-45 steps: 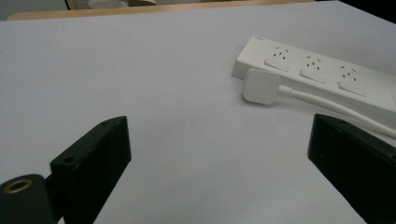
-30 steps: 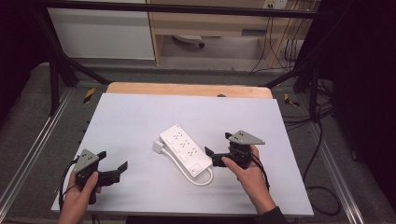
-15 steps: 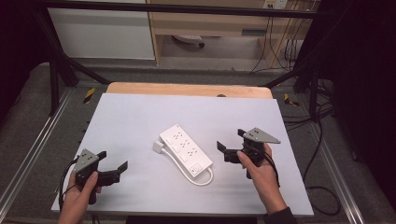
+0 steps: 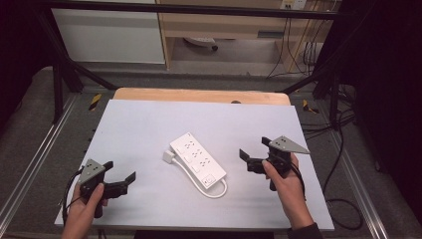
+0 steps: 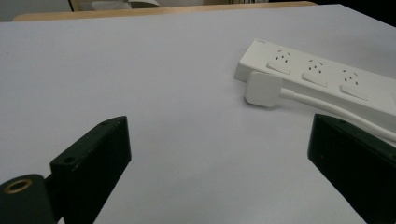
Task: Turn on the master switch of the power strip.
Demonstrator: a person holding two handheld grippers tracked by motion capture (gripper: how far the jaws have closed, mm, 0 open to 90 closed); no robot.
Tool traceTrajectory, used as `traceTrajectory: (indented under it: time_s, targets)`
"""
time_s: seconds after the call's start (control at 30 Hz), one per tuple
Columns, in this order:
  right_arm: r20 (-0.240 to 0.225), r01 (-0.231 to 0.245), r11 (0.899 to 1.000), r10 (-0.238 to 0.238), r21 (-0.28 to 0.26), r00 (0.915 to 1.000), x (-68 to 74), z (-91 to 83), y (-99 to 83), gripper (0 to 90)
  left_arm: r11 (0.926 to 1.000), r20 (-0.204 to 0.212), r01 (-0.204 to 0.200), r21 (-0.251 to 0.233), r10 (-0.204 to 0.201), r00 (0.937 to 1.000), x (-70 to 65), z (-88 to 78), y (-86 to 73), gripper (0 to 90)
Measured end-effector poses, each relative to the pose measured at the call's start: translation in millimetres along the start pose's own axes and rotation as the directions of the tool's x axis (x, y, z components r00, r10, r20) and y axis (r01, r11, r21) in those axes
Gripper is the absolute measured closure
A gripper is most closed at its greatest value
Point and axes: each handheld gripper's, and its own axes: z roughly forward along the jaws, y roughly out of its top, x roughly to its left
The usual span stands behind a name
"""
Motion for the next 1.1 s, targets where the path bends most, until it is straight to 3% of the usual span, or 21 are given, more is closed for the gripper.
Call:
traceTrajectory:
  time_s: [1.1]
  targets:
    - [0.092,-0.039,0.998,0.042,-0.038,0.9948,-50.7,-60.6,-9.1,4.7,1.0,-0.004,0.002,-0.001,-0.002,1.0,1.6,-0.4,0.0,5.9]
